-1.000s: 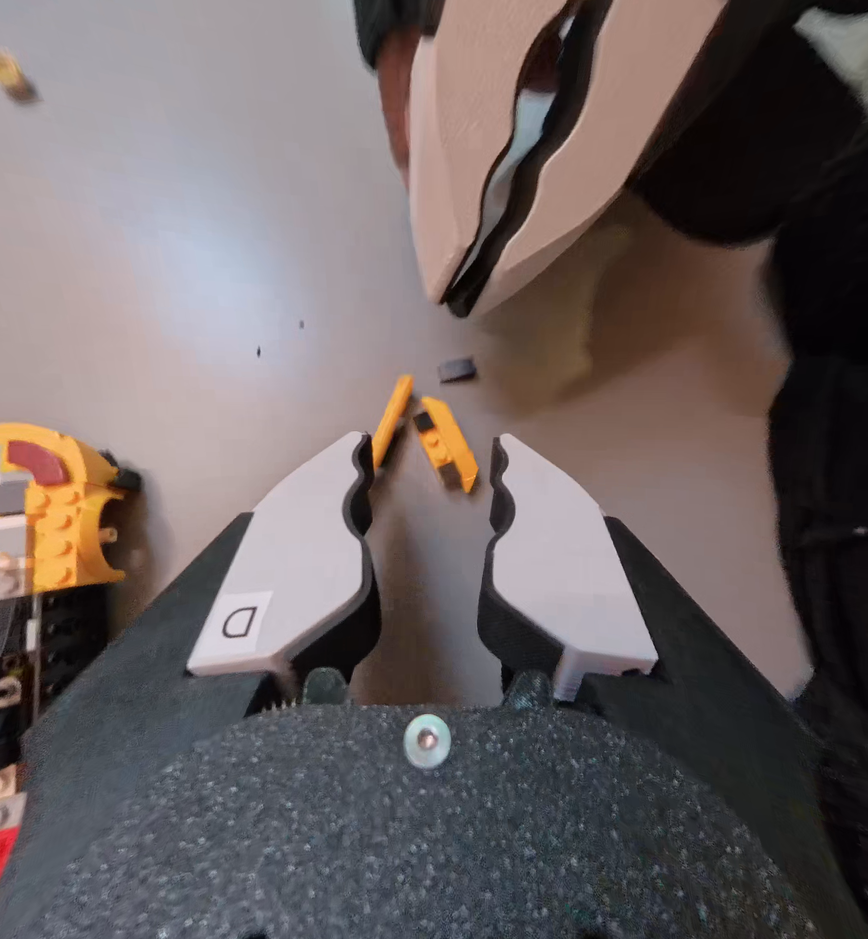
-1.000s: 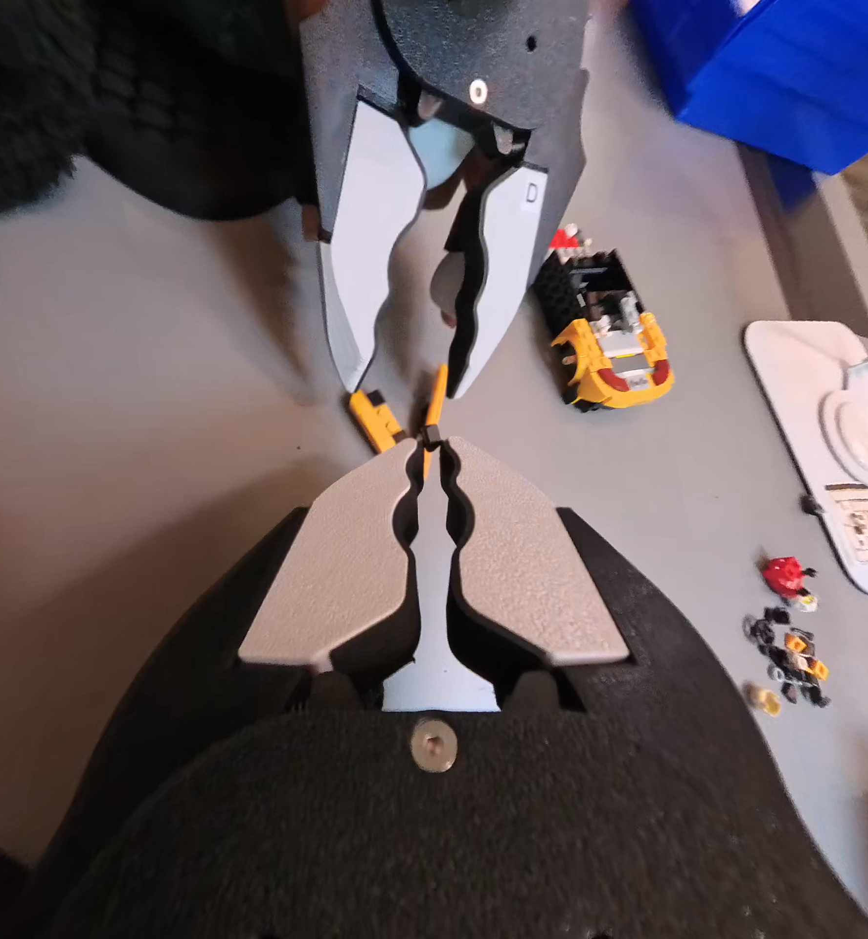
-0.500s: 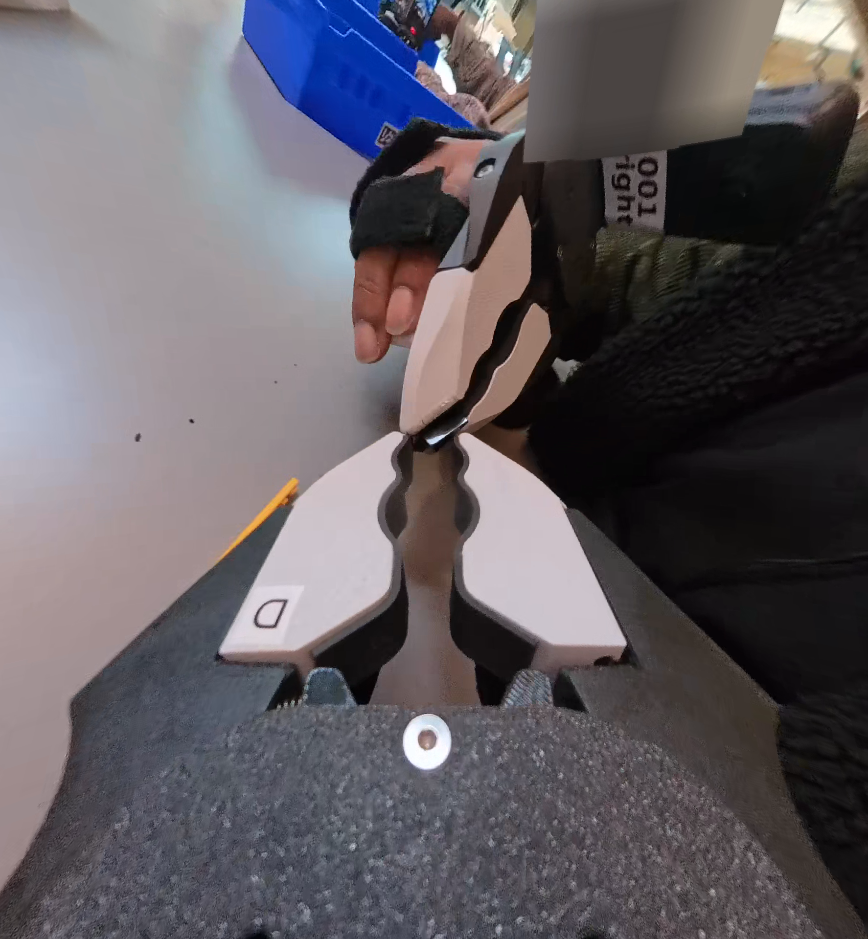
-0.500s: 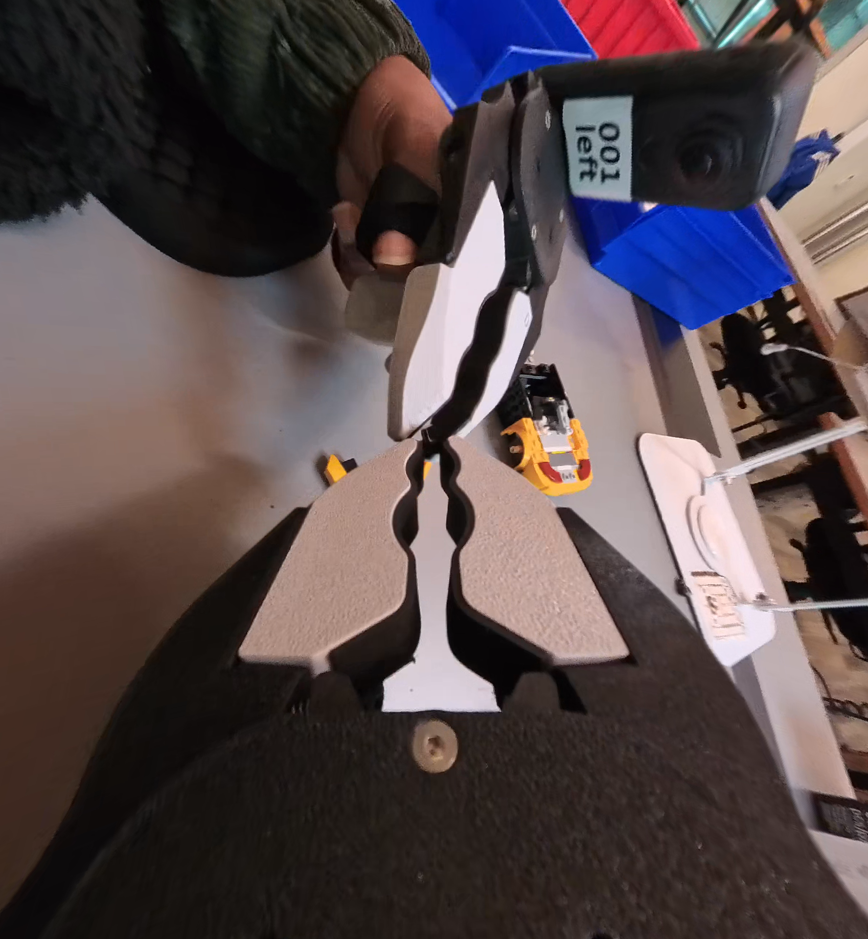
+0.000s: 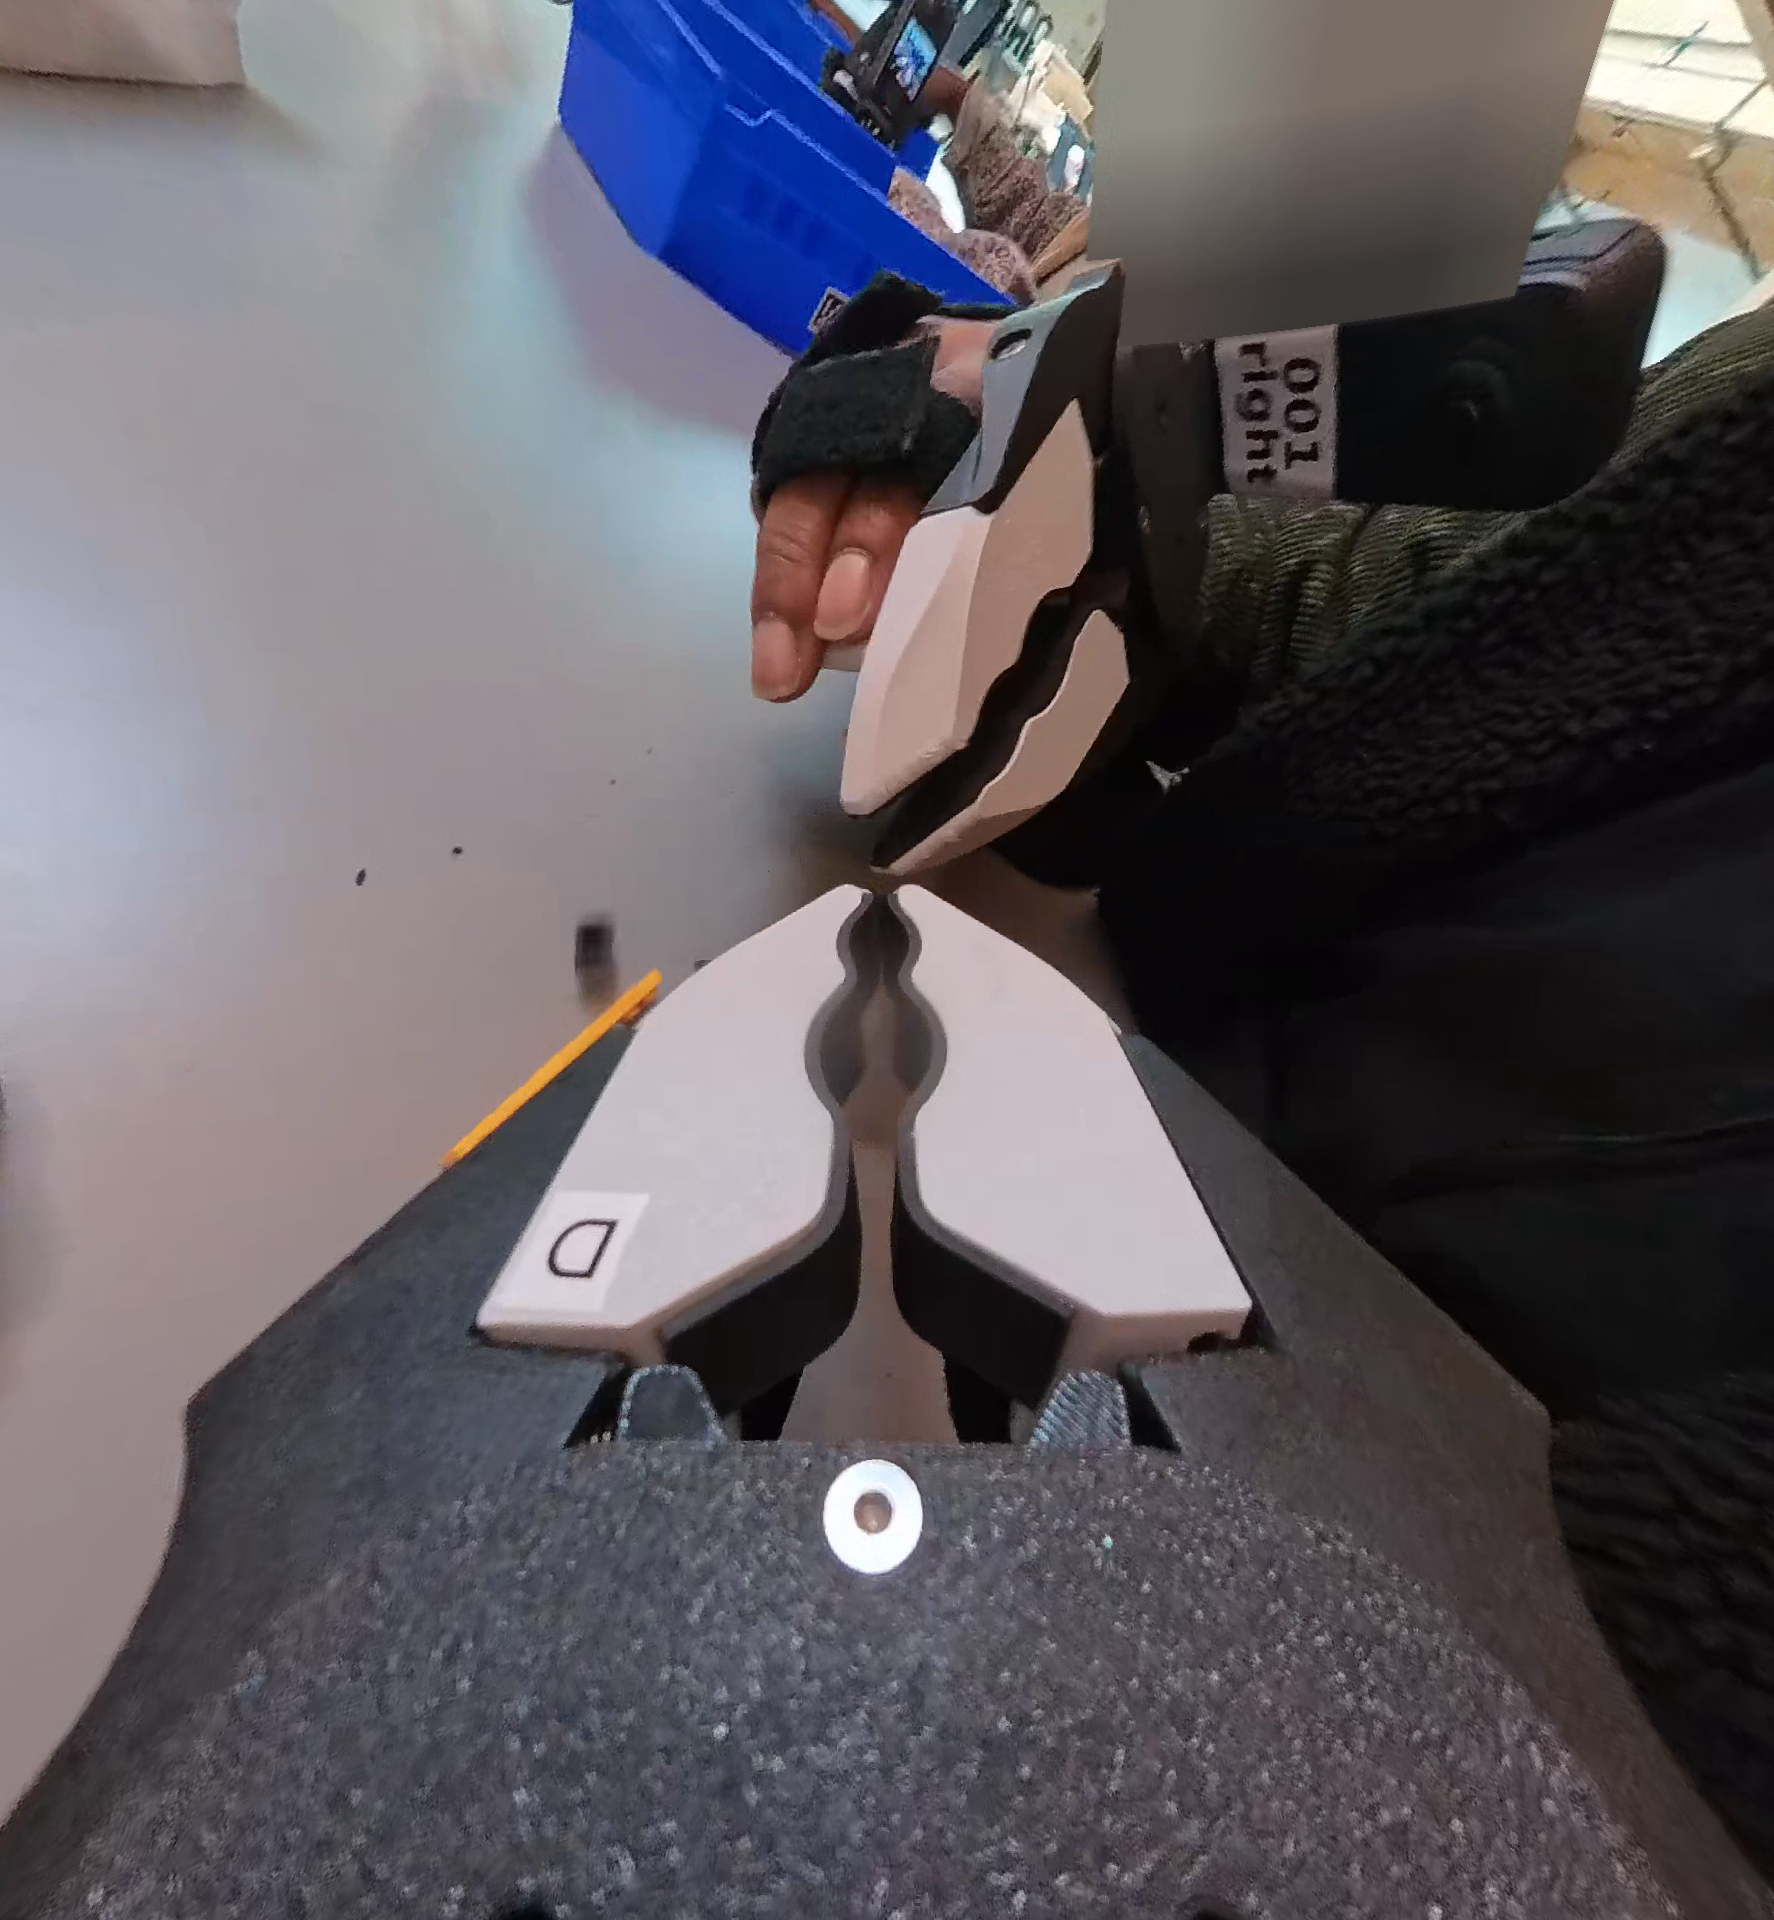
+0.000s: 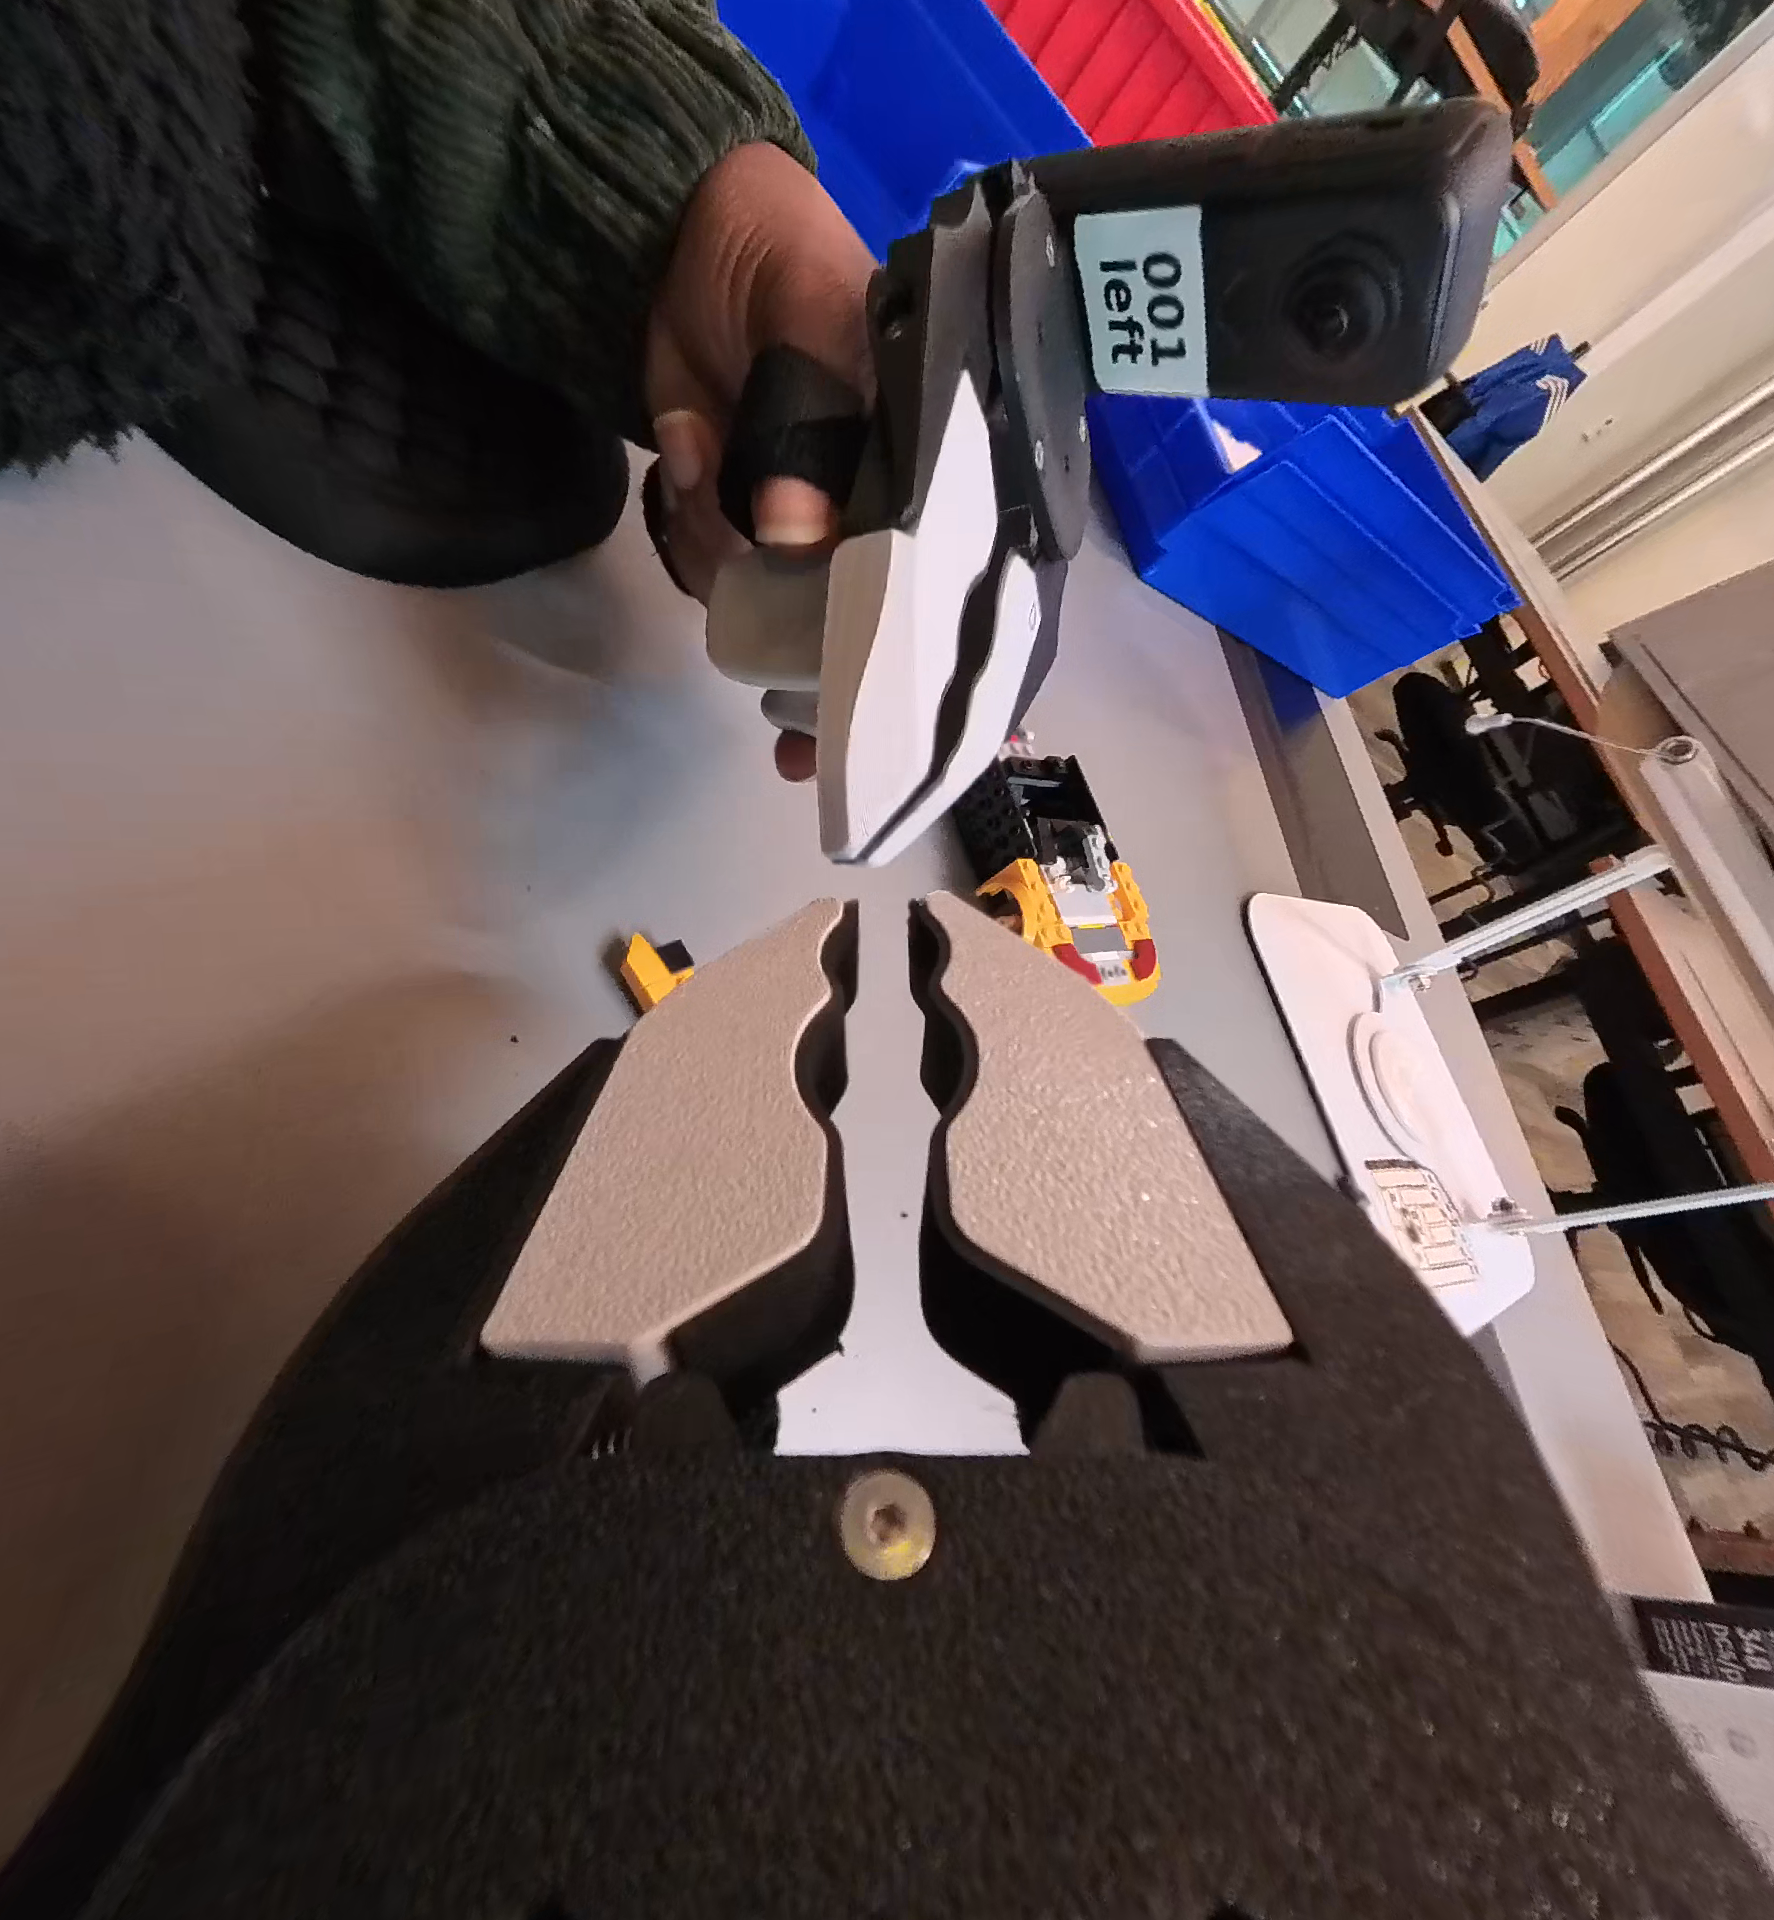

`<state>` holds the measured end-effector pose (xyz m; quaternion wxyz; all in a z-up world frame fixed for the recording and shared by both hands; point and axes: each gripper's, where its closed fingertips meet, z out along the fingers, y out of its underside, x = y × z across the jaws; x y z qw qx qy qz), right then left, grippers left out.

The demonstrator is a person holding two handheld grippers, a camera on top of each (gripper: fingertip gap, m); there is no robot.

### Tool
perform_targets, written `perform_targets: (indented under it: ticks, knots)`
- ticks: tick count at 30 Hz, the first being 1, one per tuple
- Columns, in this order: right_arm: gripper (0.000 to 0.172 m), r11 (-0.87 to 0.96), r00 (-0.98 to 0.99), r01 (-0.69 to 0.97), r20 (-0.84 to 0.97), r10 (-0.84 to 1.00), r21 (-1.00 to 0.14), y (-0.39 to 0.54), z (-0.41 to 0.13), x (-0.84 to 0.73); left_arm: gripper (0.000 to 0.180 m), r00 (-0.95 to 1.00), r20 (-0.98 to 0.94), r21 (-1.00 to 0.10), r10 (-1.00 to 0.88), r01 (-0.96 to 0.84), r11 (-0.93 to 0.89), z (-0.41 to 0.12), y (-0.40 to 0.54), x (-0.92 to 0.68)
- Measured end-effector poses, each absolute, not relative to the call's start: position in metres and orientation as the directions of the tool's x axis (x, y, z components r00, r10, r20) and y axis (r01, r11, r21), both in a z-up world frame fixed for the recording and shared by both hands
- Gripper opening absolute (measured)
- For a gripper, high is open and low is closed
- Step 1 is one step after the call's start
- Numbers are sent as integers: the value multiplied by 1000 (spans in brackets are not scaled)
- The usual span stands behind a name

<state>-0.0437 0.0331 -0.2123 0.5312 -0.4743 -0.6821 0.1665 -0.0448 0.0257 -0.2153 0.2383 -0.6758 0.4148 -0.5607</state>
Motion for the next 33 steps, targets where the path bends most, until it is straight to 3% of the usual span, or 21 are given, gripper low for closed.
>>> perform_targets:
  ticks: [4, 6, 12, 17, 24, 28, 31, 33]
  knots:
    - [10, 474, 2, 512, 553, 833, -716, 40, -222, -38, 0, 150, 495, -775, -856, -369, -513, -240, 38, -50]
    - [11, 417, 11, 553, 507, 862, -721, 48, -227, -27, 9, 206, 443, -778, -872, -395, -489, -248, 46, -54]
    - [25, 120, 158, 709, 323, 933, -694, 94, -258, 27, 21, 265, 365, -795, -893, -410, -446, -253, 56, -58]
    - [32, -140, 316, 686, 118, 941, -714, 121, -275, 45, 27, 332, 246, -830, -911, -414, -375, -251, 70, -63]
    - [33, -206, 264, 740, -4, 964, -640, 142, -287, 33, 27, 364, 167, -844, -916, -428, -324, -249, 76, -68]
    - [32, -136, 196, 826, 54, 979, -547, 151, -298, 31, 27, 364, 160, -840, -917, -438, -321, -252, 76, -69]
    - [15, -141, 159, 841, -12, 987, -523, 145, -300, 28, 26, 356, 158, -833, -921, -452, -318, -256, 75, -68]
    - [15, -127, 139, 844, -16, 990, -520, 142, -300, 28, 26, 350, 143, -830, -926, -467, -305, -258, 73, -68]
